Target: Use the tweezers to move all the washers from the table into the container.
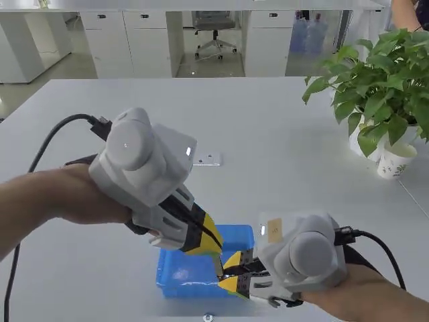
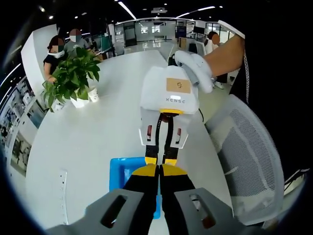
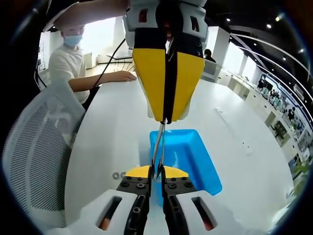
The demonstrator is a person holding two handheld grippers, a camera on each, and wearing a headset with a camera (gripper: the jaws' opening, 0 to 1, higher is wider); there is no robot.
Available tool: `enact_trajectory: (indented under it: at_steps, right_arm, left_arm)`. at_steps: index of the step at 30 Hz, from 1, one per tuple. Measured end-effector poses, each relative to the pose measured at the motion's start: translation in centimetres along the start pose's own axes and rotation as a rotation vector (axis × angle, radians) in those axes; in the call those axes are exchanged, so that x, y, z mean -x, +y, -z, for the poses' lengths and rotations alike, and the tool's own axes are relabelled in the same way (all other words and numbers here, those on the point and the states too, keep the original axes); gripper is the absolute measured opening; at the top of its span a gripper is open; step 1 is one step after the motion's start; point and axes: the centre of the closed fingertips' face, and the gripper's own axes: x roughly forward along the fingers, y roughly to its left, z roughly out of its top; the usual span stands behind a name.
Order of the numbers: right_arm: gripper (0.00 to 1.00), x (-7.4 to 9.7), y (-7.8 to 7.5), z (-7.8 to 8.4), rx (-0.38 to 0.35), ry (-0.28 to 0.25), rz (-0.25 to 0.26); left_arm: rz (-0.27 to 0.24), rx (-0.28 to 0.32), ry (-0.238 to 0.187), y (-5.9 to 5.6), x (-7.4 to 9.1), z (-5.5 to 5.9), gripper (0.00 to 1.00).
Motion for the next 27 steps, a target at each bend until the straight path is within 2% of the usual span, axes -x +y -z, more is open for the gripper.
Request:
enact_trajectory:
  at_steps: [4,10,27]
  right_arm:
    - [0.08,-0.3,-1.1,0.0,0.004,-0.002,0.006]
    - [0.08,-1.3,-2.1,0.3,0.000,0.001,0.001]
    - [0.09,-4.4,-3.2,2.9,-0.051,0.049,-0.039]
  left_arm:
    - [-0.016,0.001,0.003,1.0,0.1,0.1,0.03]
    - [-0.022,0.002,0.027,2.0,-0.2,1.0,0.03]
    - [-0.001,0.027,0.085,4.0,-2.7,4.1,0.03]
